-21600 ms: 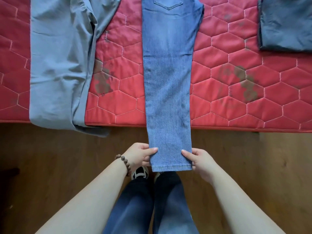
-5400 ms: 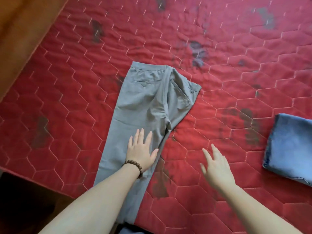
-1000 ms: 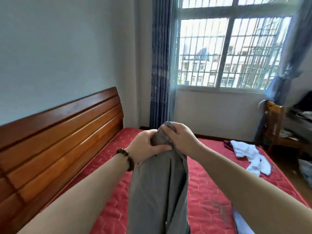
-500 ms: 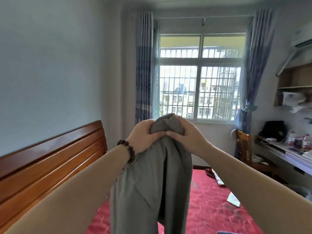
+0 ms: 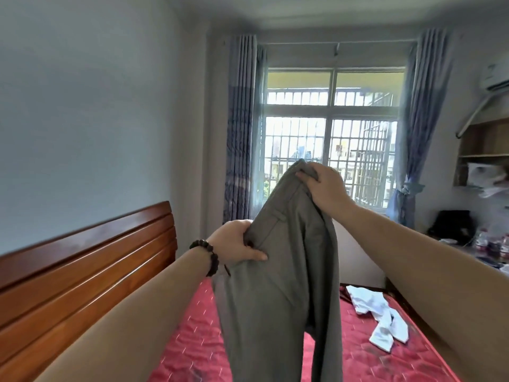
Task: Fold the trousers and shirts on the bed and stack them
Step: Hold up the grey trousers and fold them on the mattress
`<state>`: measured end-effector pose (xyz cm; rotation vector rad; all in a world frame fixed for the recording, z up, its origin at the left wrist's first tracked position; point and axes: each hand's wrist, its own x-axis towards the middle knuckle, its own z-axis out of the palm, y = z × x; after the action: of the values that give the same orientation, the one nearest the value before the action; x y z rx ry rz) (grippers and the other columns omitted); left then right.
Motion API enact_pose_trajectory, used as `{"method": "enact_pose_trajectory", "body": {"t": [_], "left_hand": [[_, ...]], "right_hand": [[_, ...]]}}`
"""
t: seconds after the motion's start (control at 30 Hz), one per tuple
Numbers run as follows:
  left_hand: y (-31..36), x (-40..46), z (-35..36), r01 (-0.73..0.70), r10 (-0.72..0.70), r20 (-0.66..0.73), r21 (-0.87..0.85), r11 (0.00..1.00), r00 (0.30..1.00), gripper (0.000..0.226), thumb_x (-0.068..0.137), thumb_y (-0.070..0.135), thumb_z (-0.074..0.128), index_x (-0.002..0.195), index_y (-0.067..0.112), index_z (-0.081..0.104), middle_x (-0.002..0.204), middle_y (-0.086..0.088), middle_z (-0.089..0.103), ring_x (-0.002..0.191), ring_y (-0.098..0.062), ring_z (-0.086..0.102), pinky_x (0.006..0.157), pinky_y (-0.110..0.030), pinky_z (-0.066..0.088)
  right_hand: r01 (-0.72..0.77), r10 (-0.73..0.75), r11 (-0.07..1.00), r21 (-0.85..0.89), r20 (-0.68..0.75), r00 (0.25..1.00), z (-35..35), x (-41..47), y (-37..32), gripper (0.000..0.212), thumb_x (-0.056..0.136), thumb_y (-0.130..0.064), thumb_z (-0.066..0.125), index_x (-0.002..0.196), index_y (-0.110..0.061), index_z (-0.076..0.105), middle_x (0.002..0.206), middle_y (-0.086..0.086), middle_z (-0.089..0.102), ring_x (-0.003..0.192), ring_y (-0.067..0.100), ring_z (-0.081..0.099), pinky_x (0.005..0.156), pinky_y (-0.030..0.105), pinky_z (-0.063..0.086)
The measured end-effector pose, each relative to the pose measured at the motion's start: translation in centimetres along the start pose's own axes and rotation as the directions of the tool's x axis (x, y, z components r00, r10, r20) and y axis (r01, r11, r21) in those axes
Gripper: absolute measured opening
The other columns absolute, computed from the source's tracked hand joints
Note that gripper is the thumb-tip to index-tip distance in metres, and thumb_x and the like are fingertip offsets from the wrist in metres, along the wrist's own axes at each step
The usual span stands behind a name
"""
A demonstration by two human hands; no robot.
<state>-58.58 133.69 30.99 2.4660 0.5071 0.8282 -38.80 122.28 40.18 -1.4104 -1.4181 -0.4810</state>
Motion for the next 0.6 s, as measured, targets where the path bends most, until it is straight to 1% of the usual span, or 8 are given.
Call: {"method": "enact_pose_trajectory", "body": {"t": [0.07,0.17,0.23,0.3,0.37,0.47,0.53,0.6], "left_hand": [[-0.5,-0.4,1.0,0.043,-0.043,0.075,0.001,0.999,0.996,0.034,0.063,0.024,0.088,0.090,0.028,0.068,0.085,0.017,0.071,0.079,0.004,0.065,0.070,-0.012,0.049],[-1.8,-1.2,3.3,0.169,-0.166,0.190,0.001,0.986,0.968,0.025,0.056,0.028,0.085,0.077,0.021,0.073,0.082,0.010,0.075,0.075,0.001,0.066,0.071,-0.023,0.055],[-2.9,-1.9,4.8,0.219,-0.211,0.196,-0.021,0.976,0.958,0.035,0.049,0.035,0.077,0.075,0.011,0.074,0.078,0.005,0.074,0.068,0.001,0.062,0.068,-0.024,0.054],[-4.0,-2.5,5.9,0.275,-0.264,0.186,-0.034,0.961,0.946,0.023,0.049,0.030,0.071,0.062,0.011,0.070,0.065,0.005,0.066,0.061,-0.002,0.055,0.061,-0.024,0.050],[-4.9,-3.1,6.2,0.332,-0.322,0.175,-0.029,0.943,0.930,0.016,0.050,0.026,0.068,0.055,0.012,0.063,0.061,0.003,0.056,0.060,-0.008,0.049,0.058,-0.026,0.044],[-6.1,-3.3,5.1,0.382,-0.367,0.120,-0.142,0.913,0.922,0.035,0.057,0.021,0.075,0.074,-0.009,0.067,0.070,-0.007,0.061,0.067,-0.015,0.053,0.064,-0.029,0.044],[-6.4,-3.0,3.7,0.380,-0.393,0.008,-0.269,0.885,0.920,0.026,0.065,0.010,0.083,0.082,-0.007,0.072,0.075,-0.007,0.067,0.067,-0.015,0.058,0.064,-0.027,0.046],[-6.1,-2.9,2.5,0.338,-0.433,-0.105,-0.474,0.813,0.895,0.018,0.071,-0.001,0.080,0.088,0.000,0.073,0.083,-0.008,0.074,0.067,-0.013,0.067,0.061,-0.023,0.052]], "right_hand": [[-0.013,0.012,1.000,-0.024,-0.022,1.000,-1.2,0.5,0.8,0.025,0.093,-0.024,0.059,0.092,0.000,0.066,0.079,0.010,0.062,0.076,0.022,0.052,0.062,0.025,0.027],[-0.055,0.052,0.998,-0.032,-0.068,0.996,-3.1,0.9,2.2,0.025,0.095,-0.025,0.056,0.092,-0.001,0.064,0.083,0.009,0.062,0.079,0.021,0.052,0.062,0.025,0.027],[-0.072,0.069,0.996,-0.046,-0.059,0.996,-4.1,0.7,3.2,0.024,0.095,-0.024,0.055,0.091,-0.002,0.064,0.083,0.010,0.062,0.078,0.021,0.052,0.059,0.024,0.031],[-0.094,0.091,0.994,-0.061,-0.041,0.995,-5.0,0.5,4.3,0.022,0.095,-0.024,0.056,0.093,-0.004,0.065,0.084,0.010,0.063,0.077,0.020,0.052,0.056,0.013,0.032],[-0.124,0.120,0.989,-0.075,-0.060,0.991,-6.1,0.2,5.6,0.022,0.094,-0.023,0.057,0.094,-0.002,0.064,0.085,0.011,0.063,0.076,0.019,0.051,0.057,0.015,0.033],[-0.191,0.181,0.977,-0.095,-0.109,0.977,-7.8,-0.4,7.8,0.020,0.091,-0.021,0.061,0.086,-0.002,0.062,0.079,0.009,0.061,0.074,0.021,0.050,0.058,0.024,0.033],[-0.250,0.239,0.966,-0.073,-0.134,0.962,-8.8,-1.1,9.4,0.015,0.089,-0.021,0.064,0.078,-0.011,0.061,0.072,-0.001,0.058,0.070,0.017,0.051,0.058,0.024,0.033],[-0.304,0.296,0.952,-0.024,-0.170,0.940,-9.6,-1.9,10.6,0.015,0.086,-0.021,0.069,0.074,-0.022,0.059,0.069,-0.010,0.057,0.066,0.006,0.050,0.056,0.016,0.033]]}}
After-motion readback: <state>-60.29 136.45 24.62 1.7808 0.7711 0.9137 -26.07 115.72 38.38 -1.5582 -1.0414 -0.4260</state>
